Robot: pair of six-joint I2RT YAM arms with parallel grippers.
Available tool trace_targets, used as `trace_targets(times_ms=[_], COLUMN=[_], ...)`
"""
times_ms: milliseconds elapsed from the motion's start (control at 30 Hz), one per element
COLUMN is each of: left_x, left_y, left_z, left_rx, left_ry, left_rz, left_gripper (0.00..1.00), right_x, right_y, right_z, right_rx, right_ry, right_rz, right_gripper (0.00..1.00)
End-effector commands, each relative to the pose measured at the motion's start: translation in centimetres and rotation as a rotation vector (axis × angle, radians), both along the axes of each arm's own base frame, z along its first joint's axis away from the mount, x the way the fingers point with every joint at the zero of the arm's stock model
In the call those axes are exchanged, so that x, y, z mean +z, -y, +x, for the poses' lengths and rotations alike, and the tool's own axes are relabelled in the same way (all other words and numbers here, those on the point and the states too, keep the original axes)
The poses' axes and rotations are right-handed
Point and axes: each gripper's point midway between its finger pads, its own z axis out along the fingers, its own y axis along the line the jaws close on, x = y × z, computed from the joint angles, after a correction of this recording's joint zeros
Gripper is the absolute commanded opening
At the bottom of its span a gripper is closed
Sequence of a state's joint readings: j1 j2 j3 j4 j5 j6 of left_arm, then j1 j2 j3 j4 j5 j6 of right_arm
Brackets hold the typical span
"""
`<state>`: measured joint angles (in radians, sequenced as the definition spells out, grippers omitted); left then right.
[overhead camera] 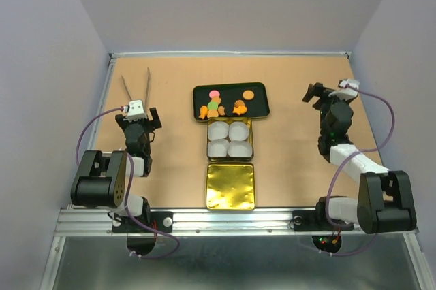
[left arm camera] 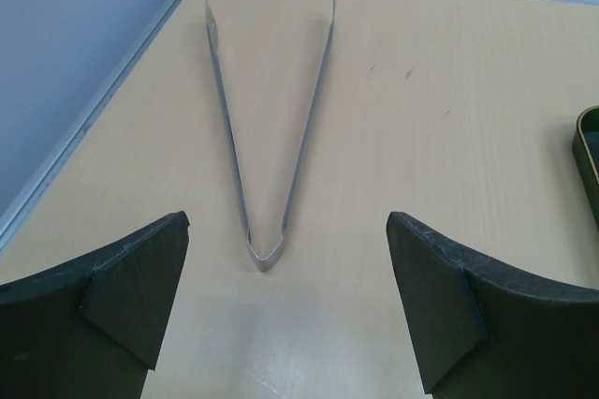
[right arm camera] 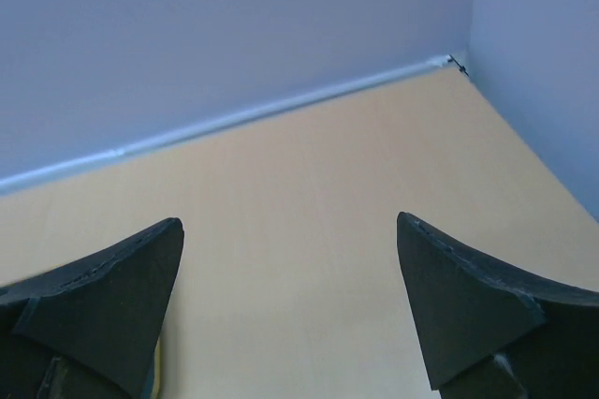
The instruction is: Pack the cookies
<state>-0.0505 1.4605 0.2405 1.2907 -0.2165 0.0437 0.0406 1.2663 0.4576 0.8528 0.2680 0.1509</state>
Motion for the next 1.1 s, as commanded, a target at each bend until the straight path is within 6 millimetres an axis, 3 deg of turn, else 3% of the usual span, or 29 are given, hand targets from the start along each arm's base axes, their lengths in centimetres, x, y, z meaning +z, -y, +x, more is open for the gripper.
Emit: trace_targets(times_ms=[0, 33, 67, 100, 167, 200, 233, 300, 433, 533, 567, 633, 667, 700, 733, 767, 800, 833, 900, 933, 1067], left_x=[6.5, 6.5, 6.5, 6.5, 6.5, 6.5, 6.5, 6.5, 6.5, 6.8, 6.2, 8.2, 5.6, 9.4, 9.6, 12.4, 11.3, 13.4, 13.6, 14.8, 12.8], left_y=[0.1, 0.1, 0.1, 0.1, 0.1, 0.1, 0.1, 0.1, 0.1, -0.4, -1.0, -2.1, -2.7, -2.7, -2.0, 0.1, 0.1, 0.7, 0.8, 0.8, 1.6], left_z=[0.5, 0.5, 0.5, 0.5, 0.5, 0.5, 0.5, 0.5, 0.5, 0.3, 0.2, 1.7, 2.1, 4.2, 5.3, 6.6, 6.1, 6.6, 5.7, 5.8, 5.5], left_rx=[-0.001, -0.001, -0.001, -0.001, -0.001, -0.002, -0.001, -0.001, -0.002, 0.032, 0.088, 0.179, 0.208, 0.212, 0.164, 0.057, 0.057, 0.038, 0.059, 0.059, -0.061], left_ry=[0.262, 0.262, 0.262, 0.262, 0.264, 0.261, 0.262, 0.262, 0.261, 0.272, 0.233, 0.198, 0.024, 0.047, -0.019, -0.116, -0.169, -0.137, -0.179, -0.175, -0.349], left_rz=[-0.010, -0.010, -0.010, -0.010, -0.010, -0.011, -0.010, -0.010, -0.010, -0.015, -0.025, -0.058, -0.028, -0.023, 0.009, -0.023, -0.018, -0.069, -0.148, -0.161, -0.259], left_gripper=[0.99, 0.99, 0.99, 0.99, 0.99, 0.99, 0.99, 0.99, 0.99, 0.99, 0.99, 0.99, 0.99, 0.99, 0.99, 0.99, 0.99, 0.99, 0.99, 0.99, 0.99], right_x=[7.4, 9.0, 13.8, 13.8, 16.1, 17.3, 16.2, 15.5, 11.9, 10.7, 10.9, 10.3, 9.6, 9.3, 9.1, 9.1, 9.1, 8.9, 8.7, 8.8, 9.4], right_y=[-2.3, -3.2, -4.0, -5.4, -6.2, -6.4, -6.2, -8.1, -10.7, -11.2, -10.7, -9.9, -9.9, -10.4, -10.7, -11.7, -11.7, -11.8, -11.7, -11.5, -11.4], right_z=[1.5, 1.6, 1.5, 0.8, -0.6, -2.3, -3.3, -6.4, -10.3, -12.1, -12.3, -12.0, -11.6, -11.4, -11.2, -10.7, -10.7, -10.7, -10.7, -10.7, -10.7], right_rx=[0.121, 0.160, 0.206, 0.265, 0.297, 0.286, 0.253, 0.354, 0.454, 0.483, 0.465, 0.400, 0.389, 0.398, 0.404, 0.422, 0.422, 0.417, 0.408, 0.397, 0.395], right_ry=[0.017, 0.012, 0.067, -0.008, 0.008, 0.040, 0.015, 0.012, -0.240, -0.370, -0.366, -0.361, -0.383, -0.397, -0.406, -0.404, -0.404, -0.405, -0.403, -0.395, -0.380], right_rz=[0.068, 0.097, 0.124, 0.190, 0.296, 0.467, 0.551, 0.648, 0.662, 0.582, 0.555, 0.527, 0.535, 0.534, 0.528, 0.498, 0.498, 0.492, 0.486, 0.476, 0.456], right_gripper=[1.00, 1.00, 1.00, 1.00, 1.00, 1.00, 1.00, 1.00, 1.00, 1.00, 1.00, 1.00, 1.00, 1.00, 1.00, 1.00, 1.00, 1.00, 1.00, 1.00, 1.00])
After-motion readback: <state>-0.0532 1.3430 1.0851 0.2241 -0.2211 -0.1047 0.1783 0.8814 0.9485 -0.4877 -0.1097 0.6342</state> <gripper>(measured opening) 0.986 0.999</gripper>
